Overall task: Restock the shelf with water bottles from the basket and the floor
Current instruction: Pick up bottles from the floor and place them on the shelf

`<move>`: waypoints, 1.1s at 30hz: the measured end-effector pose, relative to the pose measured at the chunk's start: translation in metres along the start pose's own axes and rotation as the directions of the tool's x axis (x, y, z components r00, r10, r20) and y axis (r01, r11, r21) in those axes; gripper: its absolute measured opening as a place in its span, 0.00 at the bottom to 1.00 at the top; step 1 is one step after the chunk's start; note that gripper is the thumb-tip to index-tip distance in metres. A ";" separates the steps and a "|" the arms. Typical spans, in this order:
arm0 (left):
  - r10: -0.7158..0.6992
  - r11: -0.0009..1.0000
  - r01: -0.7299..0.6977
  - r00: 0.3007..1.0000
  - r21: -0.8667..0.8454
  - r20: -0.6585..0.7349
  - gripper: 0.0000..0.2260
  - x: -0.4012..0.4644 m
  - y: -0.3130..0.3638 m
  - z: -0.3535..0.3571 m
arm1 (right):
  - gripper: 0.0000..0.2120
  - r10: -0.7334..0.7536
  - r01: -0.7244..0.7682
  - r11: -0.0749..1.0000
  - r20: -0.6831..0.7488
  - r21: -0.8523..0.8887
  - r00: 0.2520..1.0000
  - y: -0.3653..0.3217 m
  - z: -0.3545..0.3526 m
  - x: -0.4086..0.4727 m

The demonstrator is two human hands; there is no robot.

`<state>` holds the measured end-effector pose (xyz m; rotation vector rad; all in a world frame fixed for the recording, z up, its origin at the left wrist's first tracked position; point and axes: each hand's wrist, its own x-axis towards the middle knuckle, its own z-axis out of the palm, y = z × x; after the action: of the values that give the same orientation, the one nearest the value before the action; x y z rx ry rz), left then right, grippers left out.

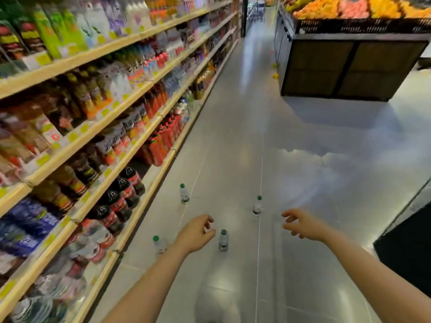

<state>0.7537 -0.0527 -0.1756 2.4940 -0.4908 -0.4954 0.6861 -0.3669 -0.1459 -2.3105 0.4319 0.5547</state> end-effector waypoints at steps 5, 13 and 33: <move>-0.062 0.998 0.064 0.995 -0.027 0.081 0.14 0.102 0.014 -0.001 | 0.19 0.092 -0.094 0.995 0.049 0.036 0.995 0.008 -0.037 0.090; -0.153 0.979 0.160 0.986 -0.124 0.067 0.09 0.238 0.058 0.018 | 0.17 0.144 -0.146 0.989 0.100 0.017 0.985 0.073 -0.125 0.190; -0.643 0.685 0.592 0.766 -0.425 0.030 0.06 0.467 0.040 0.205 | 0.22 0.019 0.067 0.977 0.399 -0.200 0.917 0.180 -0.136 0.558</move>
<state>1.0581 -0.3782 -0.4265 2.1932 0.5084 -0.6150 1.1160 -0.6698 -0.4387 -2.3128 0.1512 1.0793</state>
